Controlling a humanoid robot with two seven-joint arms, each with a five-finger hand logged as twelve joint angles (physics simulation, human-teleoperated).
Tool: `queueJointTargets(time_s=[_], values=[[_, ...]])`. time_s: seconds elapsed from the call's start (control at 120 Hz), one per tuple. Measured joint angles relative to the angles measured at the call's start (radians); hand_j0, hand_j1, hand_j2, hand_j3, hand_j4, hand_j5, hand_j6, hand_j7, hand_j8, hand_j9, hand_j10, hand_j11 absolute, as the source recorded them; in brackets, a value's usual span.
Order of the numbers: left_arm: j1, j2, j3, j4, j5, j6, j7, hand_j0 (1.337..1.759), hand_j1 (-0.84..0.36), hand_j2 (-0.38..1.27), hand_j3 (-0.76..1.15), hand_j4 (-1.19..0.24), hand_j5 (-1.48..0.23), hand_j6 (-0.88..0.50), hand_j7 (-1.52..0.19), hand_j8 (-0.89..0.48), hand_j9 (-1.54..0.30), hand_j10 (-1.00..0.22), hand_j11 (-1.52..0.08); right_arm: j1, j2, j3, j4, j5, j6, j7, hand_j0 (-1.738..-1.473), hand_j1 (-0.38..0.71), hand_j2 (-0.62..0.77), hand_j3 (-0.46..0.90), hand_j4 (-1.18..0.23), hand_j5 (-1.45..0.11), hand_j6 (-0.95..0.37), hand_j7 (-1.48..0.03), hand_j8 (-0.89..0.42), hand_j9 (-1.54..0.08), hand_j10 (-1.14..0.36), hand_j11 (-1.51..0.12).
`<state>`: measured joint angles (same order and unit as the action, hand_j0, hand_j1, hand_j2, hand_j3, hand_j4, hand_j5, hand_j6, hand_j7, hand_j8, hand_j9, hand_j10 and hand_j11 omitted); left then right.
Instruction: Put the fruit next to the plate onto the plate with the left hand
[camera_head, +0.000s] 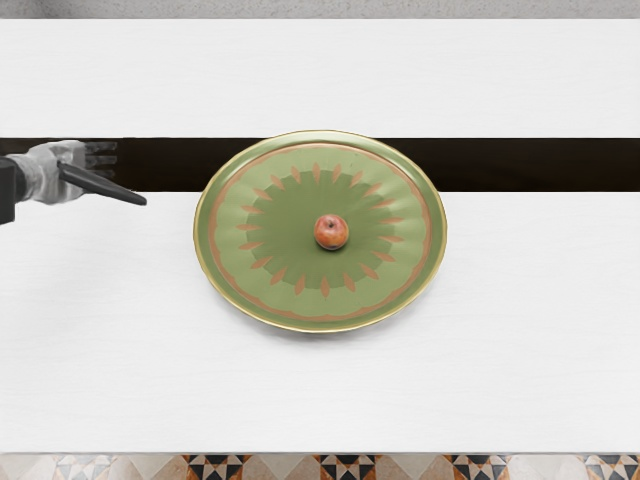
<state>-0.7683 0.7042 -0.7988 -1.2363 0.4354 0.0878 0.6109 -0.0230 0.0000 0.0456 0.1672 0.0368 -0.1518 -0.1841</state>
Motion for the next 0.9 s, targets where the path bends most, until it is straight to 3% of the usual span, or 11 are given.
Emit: queueJointTargets(time_s=[0.042, 0.075, 0.3, 0.45, 0.675, 0.9], values=[[0.008, -0.001, -0.019, 0.0, 0.0, 0.0, -0.01, 1.658, 0.33, 0.0, 0.0, -0.02, -0.02, -0.02, -0.02, -0.02, -0.02, -0.02, -0.02, 0.0, 0.0, 0.0, 0.0, 0.0, 0.0, 0.0, -1.658, -0.35, 0.0, 0.0, 0.0, 0.0, 0.0, 0.0, 0.0, 0.0, 0.0, 0.0], [0.017, -0.002, -0.029, 0.0, 0.0, 0.0, -0.039, 1.658, 0.33, 0.0, 0.0, -0.02, -0.02, -0.02, -0.02, -0.02, -0.02, -0.02, -0.02, 0.0, 0.0, 0.0, 0.0, 0.0, 0.0, 0.0, -1.658, -0.35, 0.0, 0.0, 0.0, 0.0, 0.0, 0.0, 0.0, 0.0, 0.0, 0.0], [0.116, -0.001, -0.044, -0.002, 0.0, 0.001, -0.32, 1.658, 0.33, 0.0, 0.0, -0.02, -0.02, -0.02, -0.02, -0.02, -0.02, -0.02, -0.02, 0.0, 0.0, 0.0, 0.0, 0.0, 0.0, 0.0, -1.658, -0.35, 0.0, 0.0, 0.0, 0.0, 0.0, 0.0, 0.0, 0.0, 0.0, 0.0], [0.179, -0.001, -0.044, -0.006, 0.006, 0.002, -0.457, 1.658, 0.33, 0.0, 0.0, -0.02, -0.02, -0.02, -0.02, -0.02, -0.02, -0.02, -0.02, 0.0, 0.0, 0.0, 0.0, 0.0, 0.0, 0.0, -1.658, -0.35, 0.0, 0.0, 0.0, 0.0, 0.0, 0.0, 0.0, 0.0, 0.0, 0.0], [0.278, -0.004, -0.043, -0.008, 0.01, 0.002, -0.555, 1.658, 0.33, 0.0, 0.0, -0.02, -0.02, -0.02, -0.02, -0.02, -0.02, -0.02, -0.02, 0.0, 0.0, 0.0, 0.0, 0.0, 0.0, 0.0, -1.658, -0.35, 0.0, 0.0, 0.0, 0.0, 0.0, 0.0, 0.0, 0.0, 0.0, 0.0], [0.282, -0.005, -0.043, -0.004, 0.011, 0.001, -0.588, 1.658, 0.33, 0.0, 0.0, -0.02, -0.02, -0.02, -0.02, -0.02, -0.02, -0.02, -0.02, 0.0, 0.0, 0.0, 0.001, 0.0, 0.0, 0.0, -1.658, -0.35, 0.0, 0.0, 0.0, 0.0, 0.0, 0.0, 0.0, 0.0, 0.0, 0.0]])
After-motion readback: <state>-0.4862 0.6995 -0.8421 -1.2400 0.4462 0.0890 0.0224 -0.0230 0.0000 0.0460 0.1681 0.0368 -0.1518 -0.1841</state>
